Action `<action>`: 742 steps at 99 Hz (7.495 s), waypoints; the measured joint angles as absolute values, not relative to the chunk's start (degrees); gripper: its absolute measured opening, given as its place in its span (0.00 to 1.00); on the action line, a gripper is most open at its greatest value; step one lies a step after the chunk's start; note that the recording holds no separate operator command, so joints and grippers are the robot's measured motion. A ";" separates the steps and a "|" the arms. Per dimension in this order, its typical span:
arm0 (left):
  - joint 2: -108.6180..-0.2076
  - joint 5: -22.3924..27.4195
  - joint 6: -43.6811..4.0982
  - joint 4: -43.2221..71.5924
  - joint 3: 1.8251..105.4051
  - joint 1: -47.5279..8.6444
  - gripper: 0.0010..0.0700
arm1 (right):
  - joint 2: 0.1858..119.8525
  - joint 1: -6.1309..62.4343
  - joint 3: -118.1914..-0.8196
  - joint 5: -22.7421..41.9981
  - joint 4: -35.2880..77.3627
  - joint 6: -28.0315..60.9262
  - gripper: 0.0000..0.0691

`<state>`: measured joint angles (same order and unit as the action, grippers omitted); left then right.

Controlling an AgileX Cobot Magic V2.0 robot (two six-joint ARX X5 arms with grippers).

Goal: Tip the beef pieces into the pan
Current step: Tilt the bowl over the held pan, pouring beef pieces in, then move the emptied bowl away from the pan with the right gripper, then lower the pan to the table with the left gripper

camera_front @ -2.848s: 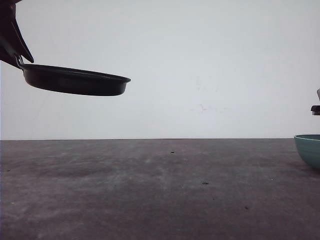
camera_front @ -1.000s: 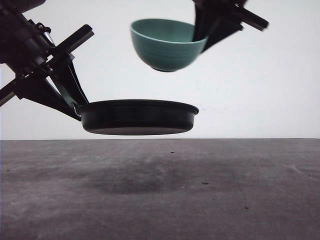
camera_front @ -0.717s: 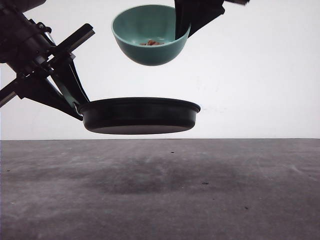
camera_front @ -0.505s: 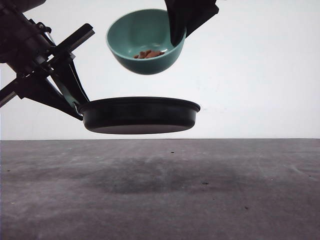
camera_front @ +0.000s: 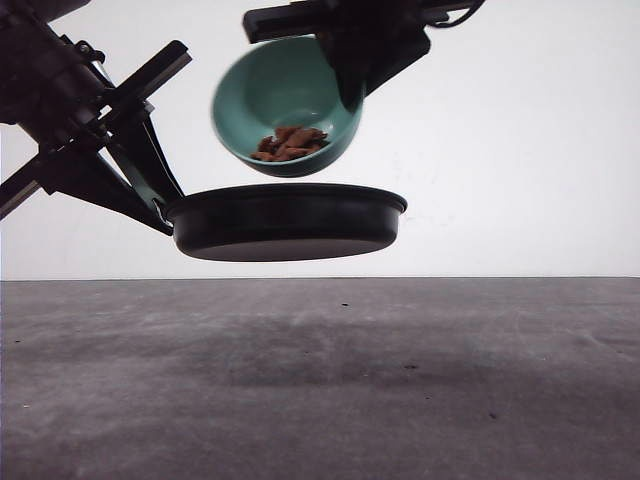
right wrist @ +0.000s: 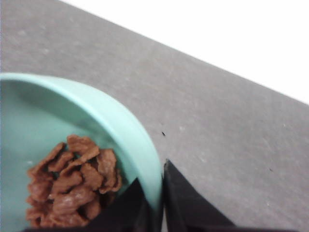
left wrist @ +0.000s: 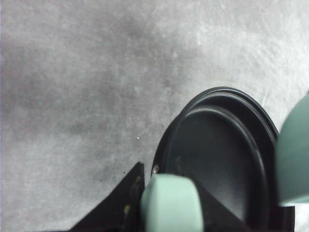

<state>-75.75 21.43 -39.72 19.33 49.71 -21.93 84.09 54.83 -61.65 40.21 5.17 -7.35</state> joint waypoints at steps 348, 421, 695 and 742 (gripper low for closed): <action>-75.77 21.71 -38.02 19.81 54.13 -18.87 0.07 | 81.30 53.17 -51.27 43.79 -40.97 42.35 0.02; -75.77 21.37 -35.53 19.00 54.13 -18.15 0.07 | 49.17 8.47 -53.89 6.76 41.47 -20.97 0.02; -89.76 12.05 -23.75 17.08 54.39 -15.03 0.06 | 36.91 0.38 -73.60 -16.25 48.80 -13.85 0.00; -89.73 11.97 -23.59 22.09 54.81 -14.94 0.66 | 36.91 0.38 -73.60 -16.64 46.06 -15.66 0.00</action>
<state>-89.73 11.97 -23.59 22.09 54.81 -14.94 36.91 0.38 -73.60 -16.64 46.06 -15.66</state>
